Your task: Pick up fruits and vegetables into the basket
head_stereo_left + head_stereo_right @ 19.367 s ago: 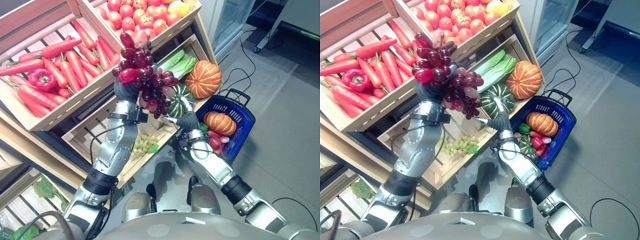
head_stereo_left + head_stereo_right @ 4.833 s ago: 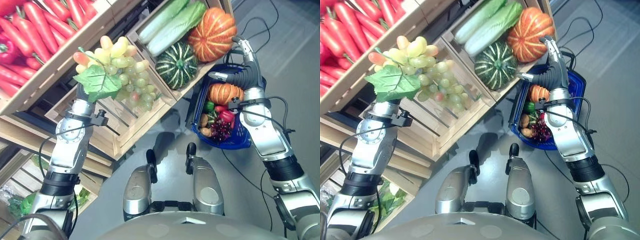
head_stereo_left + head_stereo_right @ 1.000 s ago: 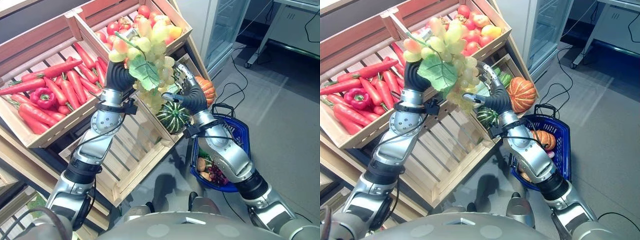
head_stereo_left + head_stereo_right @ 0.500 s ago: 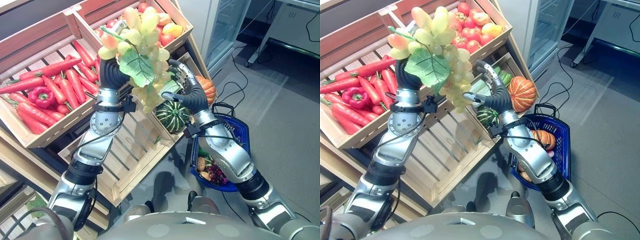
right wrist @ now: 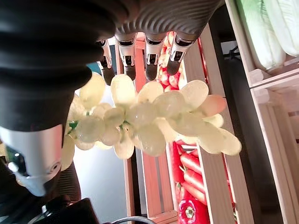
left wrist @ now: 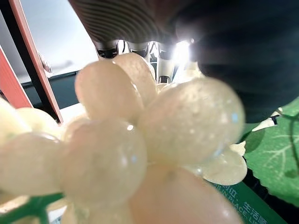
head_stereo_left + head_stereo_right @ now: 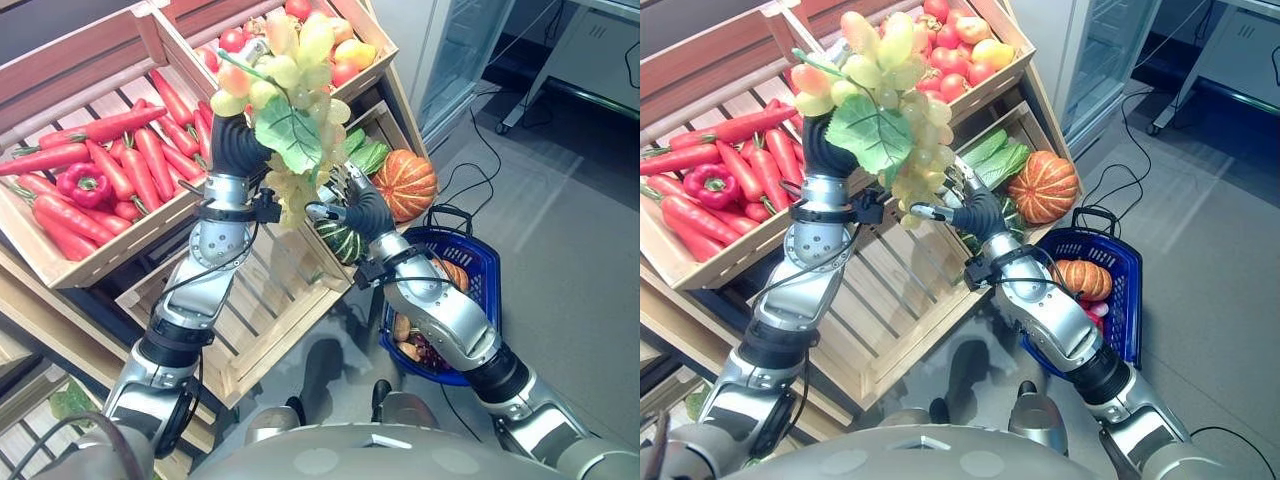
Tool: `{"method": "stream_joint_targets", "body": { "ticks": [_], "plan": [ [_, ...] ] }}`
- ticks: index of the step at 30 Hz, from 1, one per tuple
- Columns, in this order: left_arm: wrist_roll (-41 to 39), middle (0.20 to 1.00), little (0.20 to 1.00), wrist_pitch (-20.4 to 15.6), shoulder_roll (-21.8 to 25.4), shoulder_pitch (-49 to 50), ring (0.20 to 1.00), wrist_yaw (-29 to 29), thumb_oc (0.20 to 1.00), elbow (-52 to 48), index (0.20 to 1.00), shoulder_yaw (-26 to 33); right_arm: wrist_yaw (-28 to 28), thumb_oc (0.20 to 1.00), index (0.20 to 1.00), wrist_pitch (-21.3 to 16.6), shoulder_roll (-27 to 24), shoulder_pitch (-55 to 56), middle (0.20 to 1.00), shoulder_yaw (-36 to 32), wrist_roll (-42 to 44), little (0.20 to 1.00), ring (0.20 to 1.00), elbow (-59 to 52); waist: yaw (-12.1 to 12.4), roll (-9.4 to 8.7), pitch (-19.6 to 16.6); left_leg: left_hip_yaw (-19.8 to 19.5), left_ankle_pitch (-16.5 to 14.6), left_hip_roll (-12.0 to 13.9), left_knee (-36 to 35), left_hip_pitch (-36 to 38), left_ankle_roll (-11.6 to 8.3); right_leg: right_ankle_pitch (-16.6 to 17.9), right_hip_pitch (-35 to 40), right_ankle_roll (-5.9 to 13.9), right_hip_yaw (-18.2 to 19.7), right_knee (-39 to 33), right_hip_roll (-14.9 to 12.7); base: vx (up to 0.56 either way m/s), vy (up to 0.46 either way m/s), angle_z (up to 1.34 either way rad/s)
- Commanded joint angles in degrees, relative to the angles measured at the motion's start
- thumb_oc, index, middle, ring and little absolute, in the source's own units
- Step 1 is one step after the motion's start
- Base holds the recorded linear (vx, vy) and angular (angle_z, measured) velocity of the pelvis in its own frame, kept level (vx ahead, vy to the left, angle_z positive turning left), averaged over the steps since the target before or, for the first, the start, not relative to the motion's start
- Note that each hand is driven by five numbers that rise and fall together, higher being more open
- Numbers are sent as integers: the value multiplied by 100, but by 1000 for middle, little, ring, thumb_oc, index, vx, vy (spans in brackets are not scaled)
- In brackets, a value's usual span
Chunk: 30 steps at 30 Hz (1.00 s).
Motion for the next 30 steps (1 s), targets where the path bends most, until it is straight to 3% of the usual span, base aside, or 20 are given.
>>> {"method": "stream_joint_targets", "body": {
  "ticks": [1,8,21,23,24,30],
  "plan": [
    [125,200,200,-197,147,-671,200,-21,200,-556,200,-323,-91,1000,1000,-385,331,-361,1000,40,106,1000,1000,-184,-7,-258,-142,-23,-389,-222,311,-132,308,-91,434,729,-99,-40,-617,0,0,0],
    [704,200,200,-379,151,-712,200,94,200,-605,200,-518,-228,1000,1000,-446,336,-419,1000,77,260,1000,1000,-37,-3,-276,-123,3,-401,-224,308,-121,322,-69,432,734,-101,-53,-623,0,0,0],
    [514,200,200,-329,99,-556,200,78,200,-536,200,-856,-300,1000,1000,-689,320,-231,1000,58,664,1000,1000,111,-2,-318,-59,65,-415,-209,324,-121,349,-20,414,755,-117,-44,-651,0,0,0],
    [523,200,200,-317,92,-562,200,101,200,-525,200,-874,-235,780,780,-736,327,-235,780,64,710,780,780,142,-1,-320,-53,60,-413,-210,318,-117,352,-16,412,750,-115,-43,-648,0,0,0],
    [512,200,200,-312,92,-568,200,110,200,-512,200,-875,-146,200,200,-804,331,-243,200,72,702,200,200,157,1,-321,-49,57,-413,-212,315,-116,352,-17,413,752,-116,-45,-649,0,0,0],
    [354,200,200,-188,107,-606,200,68,200,-453,200,-950,287,200,200,-909,374,-412,200,146,576,200,200,14,40,-318,-43,29,-412,-210,325,-137,344,-24,423,752,-129,-50,-653,0,0,0]
  ]
}}
